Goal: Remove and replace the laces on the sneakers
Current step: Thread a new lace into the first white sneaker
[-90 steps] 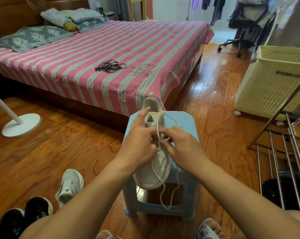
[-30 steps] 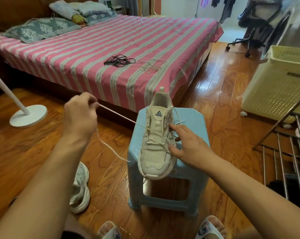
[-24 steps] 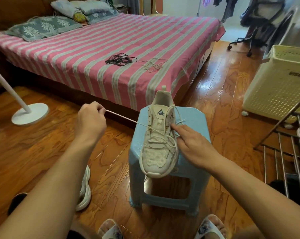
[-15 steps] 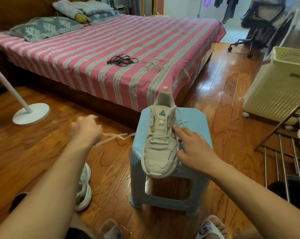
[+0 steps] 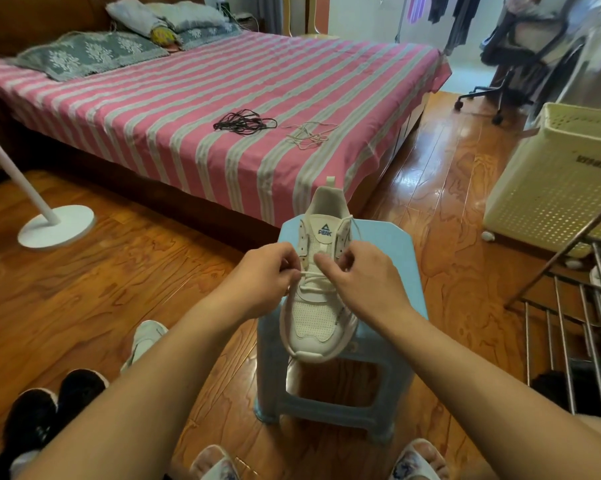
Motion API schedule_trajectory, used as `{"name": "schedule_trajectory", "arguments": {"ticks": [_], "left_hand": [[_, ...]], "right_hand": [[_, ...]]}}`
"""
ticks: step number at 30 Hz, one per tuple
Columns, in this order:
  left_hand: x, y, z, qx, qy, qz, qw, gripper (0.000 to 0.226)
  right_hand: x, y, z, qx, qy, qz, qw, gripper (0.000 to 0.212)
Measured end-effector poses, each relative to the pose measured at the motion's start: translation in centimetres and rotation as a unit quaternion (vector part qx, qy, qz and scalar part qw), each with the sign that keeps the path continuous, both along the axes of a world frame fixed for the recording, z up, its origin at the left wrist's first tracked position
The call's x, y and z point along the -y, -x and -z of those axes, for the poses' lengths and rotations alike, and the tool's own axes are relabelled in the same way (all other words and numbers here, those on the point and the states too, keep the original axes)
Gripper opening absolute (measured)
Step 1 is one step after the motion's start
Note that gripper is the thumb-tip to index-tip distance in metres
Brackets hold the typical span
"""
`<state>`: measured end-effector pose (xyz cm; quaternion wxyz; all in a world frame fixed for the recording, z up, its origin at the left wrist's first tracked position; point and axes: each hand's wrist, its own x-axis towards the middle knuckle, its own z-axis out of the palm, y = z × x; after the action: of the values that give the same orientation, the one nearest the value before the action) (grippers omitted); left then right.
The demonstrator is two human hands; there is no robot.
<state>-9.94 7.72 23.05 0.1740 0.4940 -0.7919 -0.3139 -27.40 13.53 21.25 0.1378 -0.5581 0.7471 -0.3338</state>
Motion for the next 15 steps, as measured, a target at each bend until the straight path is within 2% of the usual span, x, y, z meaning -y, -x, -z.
{"name": "schedule_trajectory", "arguments": {"ticks": [4,6,9,10,12,15], "left_hand": [[0.0,-0.3,-0.1,0.03,0.026,0.027,0.999,0.018],[0.1,-0.8,-0.1,0.078,0.057,0.033,0.995,0.023],[0.1,-1.8,-0.4,0.155,0.09,0.0,0.984,0.017],[0.0,-2.1,-0.6,0.137,0.085,-0.004,0.987,0.015],[-0.3,-2.4,-1.1,0.019,0.06,0.002,0.998,0.012],[-1.6,-1.4,-2.6,-0.187,-0.037,0.03,0.981,0.03]], "right_hand": [[1.2,-0.7,-0.8,-0.009,-0.057,0.015,0.998,0.039],[1.2,-0.3,-0.8,-0.028,-0.058,0.007,0.998,0.039],[0.9,-0.1,-0.5,-0.021,-0.04,-0.003,0.999,0.037],[0.9,0.0,-0.5,0.0,-0.027,-0.005,1.0,0.036],[1.0,-0.2,-1.0,0.093,0.013,-0.012,0.996,0.034],[1.4,-0.6,-3.7,0.3,0.049,-0.068,0.95,0.035]]}}
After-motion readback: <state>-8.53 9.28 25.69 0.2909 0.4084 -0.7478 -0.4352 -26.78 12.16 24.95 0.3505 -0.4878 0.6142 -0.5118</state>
